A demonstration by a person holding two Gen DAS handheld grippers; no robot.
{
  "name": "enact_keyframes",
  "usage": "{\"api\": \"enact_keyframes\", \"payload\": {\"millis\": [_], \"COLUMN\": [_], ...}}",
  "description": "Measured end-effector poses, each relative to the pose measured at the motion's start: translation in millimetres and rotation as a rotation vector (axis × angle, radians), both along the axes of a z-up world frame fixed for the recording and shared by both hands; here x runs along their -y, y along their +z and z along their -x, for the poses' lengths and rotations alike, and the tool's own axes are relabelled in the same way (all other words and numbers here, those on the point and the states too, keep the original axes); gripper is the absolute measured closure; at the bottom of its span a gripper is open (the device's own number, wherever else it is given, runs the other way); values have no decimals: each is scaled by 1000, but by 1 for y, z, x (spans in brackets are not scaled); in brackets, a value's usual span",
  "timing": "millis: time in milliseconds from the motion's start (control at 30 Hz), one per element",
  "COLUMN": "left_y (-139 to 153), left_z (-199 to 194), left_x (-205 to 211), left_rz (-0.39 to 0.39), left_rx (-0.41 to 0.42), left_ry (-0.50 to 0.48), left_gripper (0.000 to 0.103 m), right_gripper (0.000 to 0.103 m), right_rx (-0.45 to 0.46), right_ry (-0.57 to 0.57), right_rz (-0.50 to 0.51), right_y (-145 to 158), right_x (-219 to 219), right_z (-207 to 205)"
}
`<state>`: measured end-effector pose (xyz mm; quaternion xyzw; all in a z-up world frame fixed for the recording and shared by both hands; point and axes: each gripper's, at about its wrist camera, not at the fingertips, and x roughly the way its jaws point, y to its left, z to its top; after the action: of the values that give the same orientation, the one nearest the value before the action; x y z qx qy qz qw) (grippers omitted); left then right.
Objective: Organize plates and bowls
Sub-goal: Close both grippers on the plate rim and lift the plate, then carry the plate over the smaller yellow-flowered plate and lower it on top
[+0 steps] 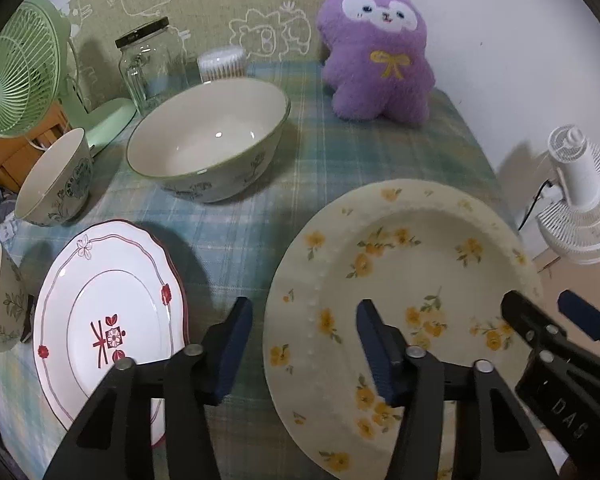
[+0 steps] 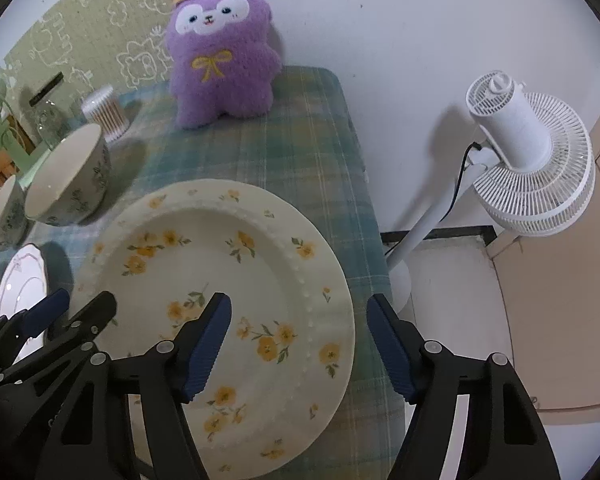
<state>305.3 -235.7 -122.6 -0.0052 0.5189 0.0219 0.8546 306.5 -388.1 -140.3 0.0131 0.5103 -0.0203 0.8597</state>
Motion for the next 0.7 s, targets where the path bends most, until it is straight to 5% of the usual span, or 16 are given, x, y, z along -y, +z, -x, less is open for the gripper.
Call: {"api": "enact_keyframes", "payload": {"millis": [400, 700], "left_y": [-13, -15], "left_z": [-4, -4], "left_x": [-1, 4], "left_rz": [-3, -40], "left_rx": [-20, -12], "left_ry": [-15, -14], "left_gripper": [58, 55], "right_gripper": [53, 53], "right_rx": [-51, -62], "right_ry": [-6, -17], "right_rz": [10, 10], "right_y": [-20, -20], "right_x": [6, 7], "right_z": [-14, -15]}}
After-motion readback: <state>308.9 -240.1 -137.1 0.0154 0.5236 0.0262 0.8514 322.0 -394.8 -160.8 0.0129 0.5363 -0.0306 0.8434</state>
